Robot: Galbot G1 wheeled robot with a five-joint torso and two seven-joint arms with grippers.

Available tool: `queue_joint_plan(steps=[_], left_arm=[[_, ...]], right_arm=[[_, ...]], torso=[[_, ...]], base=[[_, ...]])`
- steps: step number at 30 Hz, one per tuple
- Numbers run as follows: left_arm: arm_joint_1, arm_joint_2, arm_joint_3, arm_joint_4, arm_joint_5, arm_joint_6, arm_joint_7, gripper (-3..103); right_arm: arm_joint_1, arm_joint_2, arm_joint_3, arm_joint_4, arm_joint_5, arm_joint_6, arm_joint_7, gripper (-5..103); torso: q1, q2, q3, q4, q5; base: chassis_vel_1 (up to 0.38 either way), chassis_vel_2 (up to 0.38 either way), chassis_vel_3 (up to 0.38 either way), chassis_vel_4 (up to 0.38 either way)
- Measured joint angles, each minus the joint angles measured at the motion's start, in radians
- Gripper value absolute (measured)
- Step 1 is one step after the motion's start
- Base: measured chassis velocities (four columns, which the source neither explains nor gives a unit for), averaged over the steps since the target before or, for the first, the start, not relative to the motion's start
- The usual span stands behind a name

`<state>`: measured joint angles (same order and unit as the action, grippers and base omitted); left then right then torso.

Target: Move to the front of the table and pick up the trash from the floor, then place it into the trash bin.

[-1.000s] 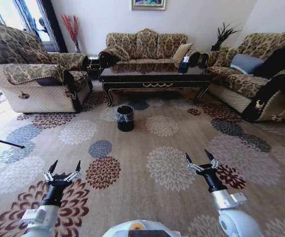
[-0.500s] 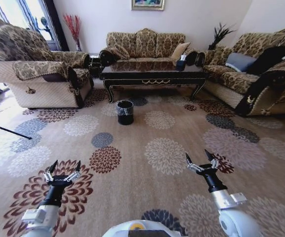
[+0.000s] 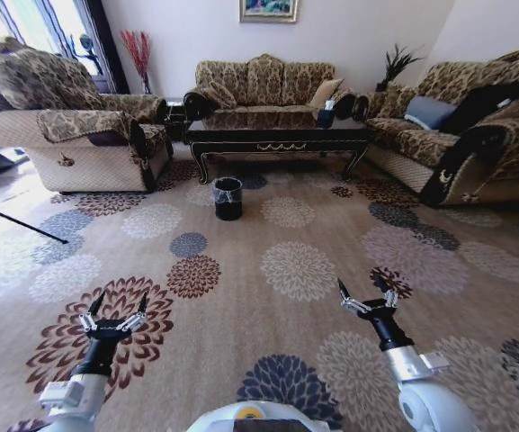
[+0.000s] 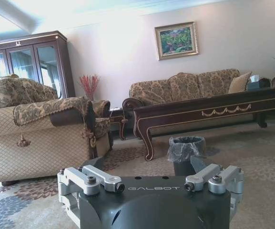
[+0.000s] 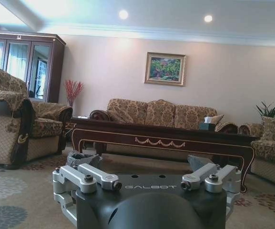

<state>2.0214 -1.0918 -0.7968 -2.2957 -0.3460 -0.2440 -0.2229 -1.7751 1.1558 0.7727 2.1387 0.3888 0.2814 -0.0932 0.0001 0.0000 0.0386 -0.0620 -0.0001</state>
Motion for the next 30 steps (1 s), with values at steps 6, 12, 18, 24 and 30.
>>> queue_joint_plan(steps=[6,12,18,24,30], left_arm=[[0.000,0.000,0.000,0.000,0.000,0.000,0.000,100],[0.000,0.000,0.000,0.000,0.000,0.000,0.000,100],[0.000,0.000,0.000,0.000,0.000,0.000,0.000,100],[0.000,0.000,0.000,0.000,0.000,0.000,0.000,100],[0.000,0.000,0.000,0.000,0.000,0.000,0.000,100]], right_arm=[[0.000,0.000,0.000,0.000,0.000,0.000,0.000,100],[0.000,0.000,0.000,0.000,0.000,0.000,0.000,100],[0.000,0.000,0.000,0.000,0.000,0.000,0.000,100],[0.000,0.000,0.000,0.000,0.000,0.000,0.000,100],[0.000,0.000,0.000,0.000,0.000,0.000,0.000,100]], torso=[[0.000,0.000,0.000,0.0000,0.0001],[0.000,0.008,0.006,0.0000,0.0001],[0.001,0.039,0.037,0.0000,0.0001],[0.004,0.066,0.062,-0.0001,0.0002],[0.007,0.086,0.079,0.0000,0.0001]], base=[[0.000,0.000,0.000,0.000],[0.000,0.000,0.000,0.000],[0.000,0.000,0.000,0.000],[0.000,0.000,0.000,0.000],[0.000,0.000,0.000,0.000]])
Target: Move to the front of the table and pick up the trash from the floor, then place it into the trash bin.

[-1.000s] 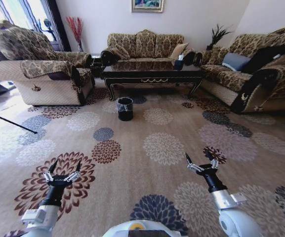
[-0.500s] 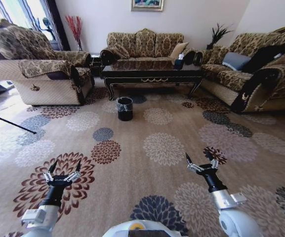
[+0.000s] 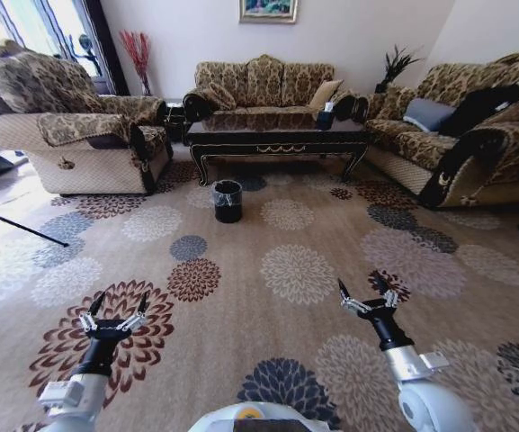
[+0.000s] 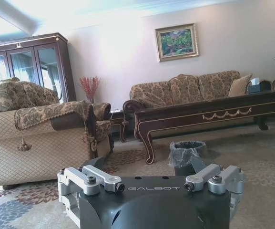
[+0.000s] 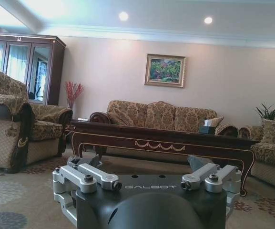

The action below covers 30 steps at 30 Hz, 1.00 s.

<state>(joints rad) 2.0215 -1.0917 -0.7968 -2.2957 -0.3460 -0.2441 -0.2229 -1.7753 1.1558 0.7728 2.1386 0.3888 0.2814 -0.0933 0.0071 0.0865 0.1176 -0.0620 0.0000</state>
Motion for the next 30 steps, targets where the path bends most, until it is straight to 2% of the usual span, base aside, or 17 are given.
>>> queue_joint_plan(steps=[15,30], left_arm=[[0.000,0.000,0.000,0.000,0.000,0.000,0.000,100],[0.000,0.000,0.000,0.000,0.000,0.000,0.000,100]], right_arm=[[0.000,0.000,0.000,0.000,0.000,0.000,0.000,100],[0.000,0.000,0.000,0.000,0.000,0.000,0.000,100]], torso=[[0.013,0.068,0.055,0.0000,0.0001],[0.029,0.127,0.097,0.0000,0.0000]], base=[[0.000,0.000,0.000,0.000],[0.000,0.000,0.000,0.000]])
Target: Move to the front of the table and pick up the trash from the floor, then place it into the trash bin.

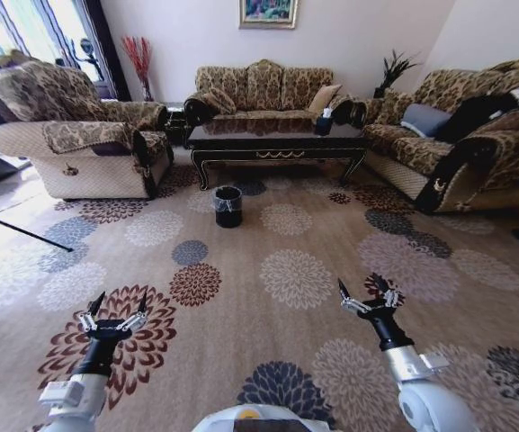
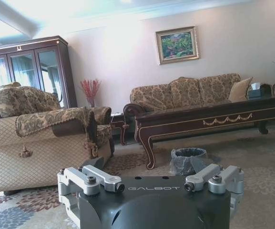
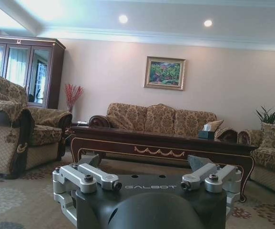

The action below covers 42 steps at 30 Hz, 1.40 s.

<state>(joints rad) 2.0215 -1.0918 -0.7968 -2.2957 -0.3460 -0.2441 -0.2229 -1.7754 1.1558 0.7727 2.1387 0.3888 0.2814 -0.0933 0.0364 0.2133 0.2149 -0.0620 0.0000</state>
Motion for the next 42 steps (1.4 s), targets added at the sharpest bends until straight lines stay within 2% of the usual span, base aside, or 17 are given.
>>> queue_joint_plan(steps=[21,42], left_arm=[[0.000,0.000,0.000,0.000,0.000,0.000,0.000,100],[0.000,0.000,0.000,0.000,0.000,0.000,0.000,100]], right_arm=[[0.000,0.000,0.000,0.000,0.000,0.000,0.000,100],[0.000,0.000,0.000,0.000,0.000,0.000,0.000,100]], torso=[[0.024,0.085,0.062,0.0000,0.0000],[0.052,0.164,0.112,0.0000,0.0000]], base=[[0.000,0.000,0.000,0.000],[0.000,0.000,0.000,0.000]])
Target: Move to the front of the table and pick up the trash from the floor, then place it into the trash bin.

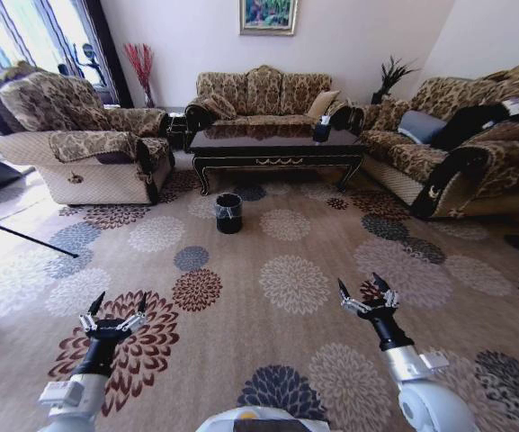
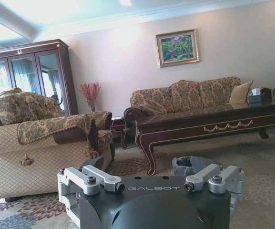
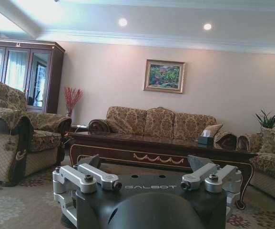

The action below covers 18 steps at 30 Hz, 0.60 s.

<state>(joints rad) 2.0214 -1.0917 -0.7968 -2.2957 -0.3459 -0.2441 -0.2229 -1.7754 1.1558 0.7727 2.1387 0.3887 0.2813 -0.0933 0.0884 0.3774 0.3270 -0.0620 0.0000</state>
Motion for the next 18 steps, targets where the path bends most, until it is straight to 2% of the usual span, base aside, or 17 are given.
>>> queue_joint_plan(steps=[18], left_arm=[[0.000,0.000,0.000,0.000,0.000,0.000,0.000,100]], right_arm=[[0.000,0.000,0.000,0.000,0.000,0.000,0.000,100]], torso=[[0.022,0.063,0.041,0.0001,0.0000]], base=[[0.000,0.000,0.000,0.000]])
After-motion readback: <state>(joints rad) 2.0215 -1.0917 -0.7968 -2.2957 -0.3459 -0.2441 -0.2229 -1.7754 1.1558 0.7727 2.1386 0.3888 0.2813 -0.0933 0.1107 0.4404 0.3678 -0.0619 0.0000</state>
